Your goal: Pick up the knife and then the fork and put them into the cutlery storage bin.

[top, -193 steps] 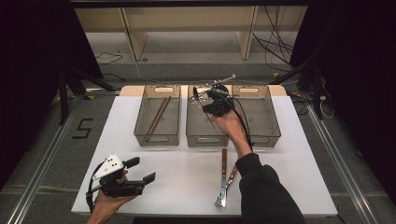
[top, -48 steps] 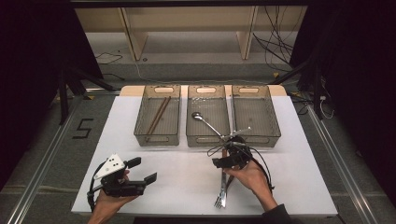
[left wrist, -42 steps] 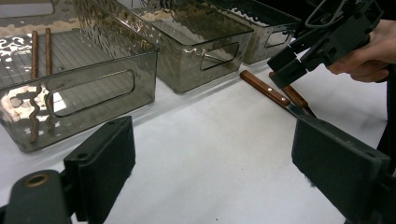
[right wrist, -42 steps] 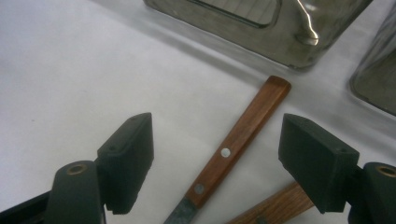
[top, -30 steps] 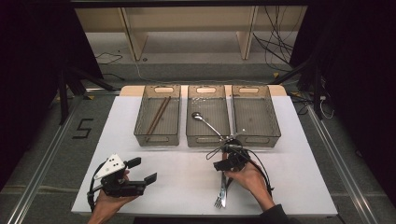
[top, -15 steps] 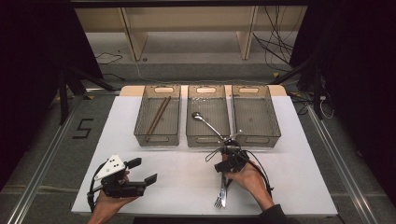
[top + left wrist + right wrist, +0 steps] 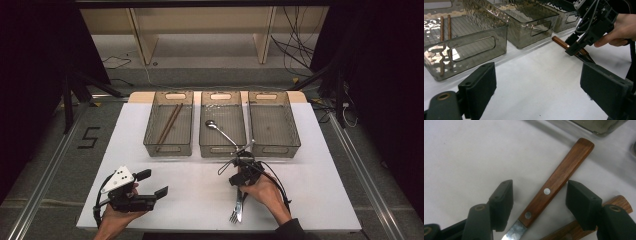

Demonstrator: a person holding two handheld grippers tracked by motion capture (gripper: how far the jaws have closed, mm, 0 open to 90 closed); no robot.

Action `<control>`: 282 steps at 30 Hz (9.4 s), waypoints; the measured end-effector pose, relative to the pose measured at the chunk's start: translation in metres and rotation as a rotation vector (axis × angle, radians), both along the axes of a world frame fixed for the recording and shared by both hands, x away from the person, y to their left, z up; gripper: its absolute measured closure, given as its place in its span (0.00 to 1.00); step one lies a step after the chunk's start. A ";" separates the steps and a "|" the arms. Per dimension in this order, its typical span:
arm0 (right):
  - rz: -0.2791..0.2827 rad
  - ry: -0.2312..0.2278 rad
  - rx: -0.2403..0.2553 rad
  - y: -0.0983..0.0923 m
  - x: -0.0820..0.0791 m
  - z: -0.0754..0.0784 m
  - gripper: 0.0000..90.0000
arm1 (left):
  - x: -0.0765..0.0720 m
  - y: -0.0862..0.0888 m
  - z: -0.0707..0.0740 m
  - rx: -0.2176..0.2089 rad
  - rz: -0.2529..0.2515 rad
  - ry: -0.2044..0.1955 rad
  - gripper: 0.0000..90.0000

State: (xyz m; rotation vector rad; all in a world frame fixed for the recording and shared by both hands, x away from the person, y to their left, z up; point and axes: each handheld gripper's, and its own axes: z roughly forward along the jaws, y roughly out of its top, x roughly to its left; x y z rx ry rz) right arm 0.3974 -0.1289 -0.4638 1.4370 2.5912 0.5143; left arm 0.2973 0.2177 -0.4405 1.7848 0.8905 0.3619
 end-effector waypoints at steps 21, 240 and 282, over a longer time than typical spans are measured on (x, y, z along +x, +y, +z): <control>0.036 0.010 -0.063 0.009 0.002 0.003 0.72 | 0.000 -0.002 -0.001 0.003 -0.007 0.001 0.15; 0.130 -0.221 0.301 -0.056 0.000 0.038 0.62 | -0.001 0.002 0.000 -0.030 -0.013 0.001 0.15; 0.060 -0.118 0.064 -0.082 -0.008 -0.002 1.00 | -0.001 0.002 0.000 -0.039 -0.011 0.004 0.15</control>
